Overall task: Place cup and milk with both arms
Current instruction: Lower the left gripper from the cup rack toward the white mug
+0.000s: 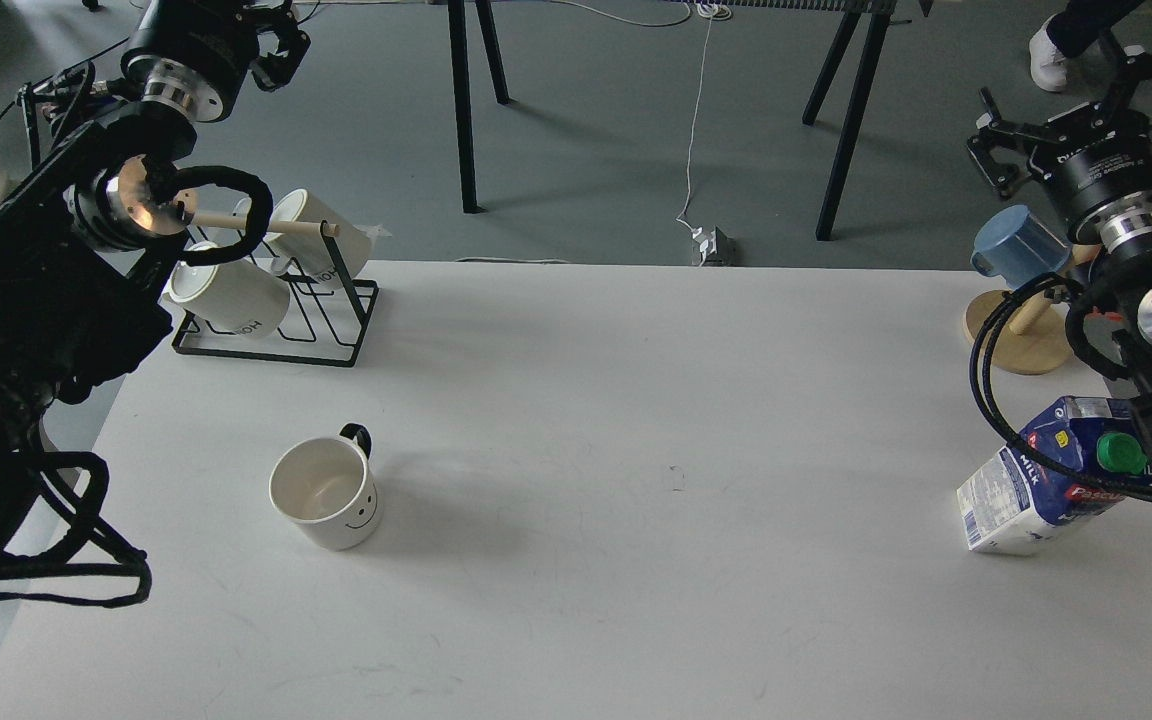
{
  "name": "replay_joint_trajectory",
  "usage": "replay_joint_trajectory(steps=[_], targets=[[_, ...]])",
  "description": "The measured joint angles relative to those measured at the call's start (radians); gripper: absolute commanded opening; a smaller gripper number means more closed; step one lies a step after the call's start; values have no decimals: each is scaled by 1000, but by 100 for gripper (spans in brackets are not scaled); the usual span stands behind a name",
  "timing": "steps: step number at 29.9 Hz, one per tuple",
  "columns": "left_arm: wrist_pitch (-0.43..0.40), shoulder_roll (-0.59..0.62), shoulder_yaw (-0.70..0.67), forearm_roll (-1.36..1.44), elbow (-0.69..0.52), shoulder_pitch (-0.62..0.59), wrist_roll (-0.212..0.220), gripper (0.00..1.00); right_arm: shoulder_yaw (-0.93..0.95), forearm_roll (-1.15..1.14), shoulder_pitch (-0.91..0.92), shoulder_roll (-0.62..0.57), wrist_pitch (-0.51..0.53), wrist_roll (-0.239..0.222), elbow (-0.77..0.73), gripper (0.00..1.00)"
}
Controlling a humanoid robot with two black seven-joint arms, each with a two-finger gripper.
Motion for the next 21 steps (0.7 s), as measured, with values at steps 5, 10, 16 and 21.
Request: replay_joint_trajectory(steps=[5,10,16,21], targets=[[-1,1,0,-2,0,0,-2,100,-32,0,5,-14,0,0,6,99],[-19,16,3,-2,-1,9,-1,99,-35,3,7,-39,0,0,14,99],[-166,110,35,14,-120,67,7,89,-69,3,10,-83,0,0,13,99],[-169,263,146,101,-407,145,4,88,-111,3,14,-103,0,38,18,99]])
